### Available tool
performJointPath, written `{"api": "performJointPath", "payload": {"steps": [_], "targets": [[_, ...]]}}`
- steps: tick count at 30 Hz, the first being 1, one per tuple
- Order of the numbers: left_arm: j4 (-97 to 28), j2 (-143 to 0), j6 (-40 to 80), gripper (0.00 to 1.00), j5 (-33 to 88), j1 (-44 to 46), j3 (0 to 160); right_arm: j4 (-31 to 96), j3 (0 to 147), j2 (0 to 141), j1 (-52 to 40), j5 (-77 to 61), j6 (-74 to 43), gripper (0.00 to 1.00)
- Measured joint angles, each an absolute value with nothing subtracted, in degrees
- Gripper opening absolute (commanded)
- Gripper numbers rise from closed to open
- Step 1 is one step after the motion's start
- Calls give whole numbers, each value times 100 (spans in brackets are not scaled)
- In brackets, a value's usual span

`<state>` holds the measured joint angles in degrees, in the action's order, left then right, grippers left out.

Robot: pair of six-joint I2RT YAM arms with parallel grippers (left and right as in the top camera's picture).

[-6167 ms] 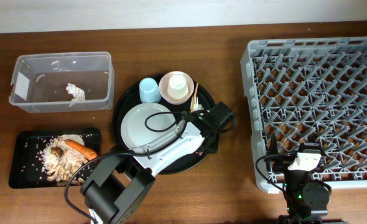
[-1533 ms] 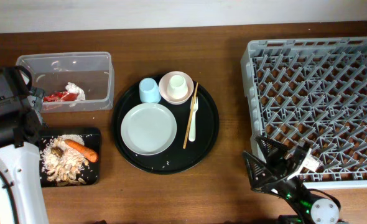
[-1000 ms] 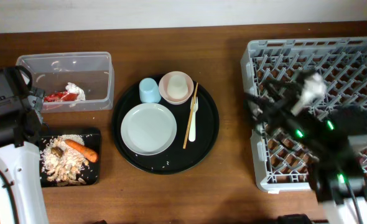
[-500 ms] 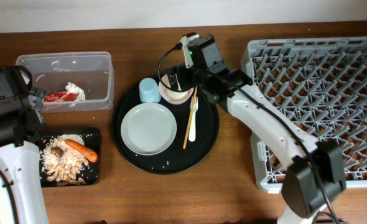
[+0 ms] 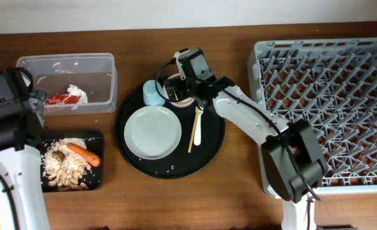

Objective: Sort waste into correct bins and load items into the dishwasher rack
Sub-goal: 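Reach the right gripper to the white cup inside the pink bowl, then grasp the white cup with the right gripper and lift it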

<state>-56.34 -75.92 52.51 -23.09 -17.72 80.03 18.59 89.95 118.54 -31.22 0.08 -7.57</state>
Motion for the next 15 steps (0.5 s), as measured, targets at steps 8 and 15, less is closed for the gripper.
{"api": "performJointPath", "payload": {"steps": [8,15], "targets": [[-5636,-7592,5253,99,-2309,-1772,8003,1831,9002,12088,-3122,21,-753,95],[-5636,-7592,5251,99,-2309,-1772,8003,1695,9002,12151,-3122,21,-753,85]]}}
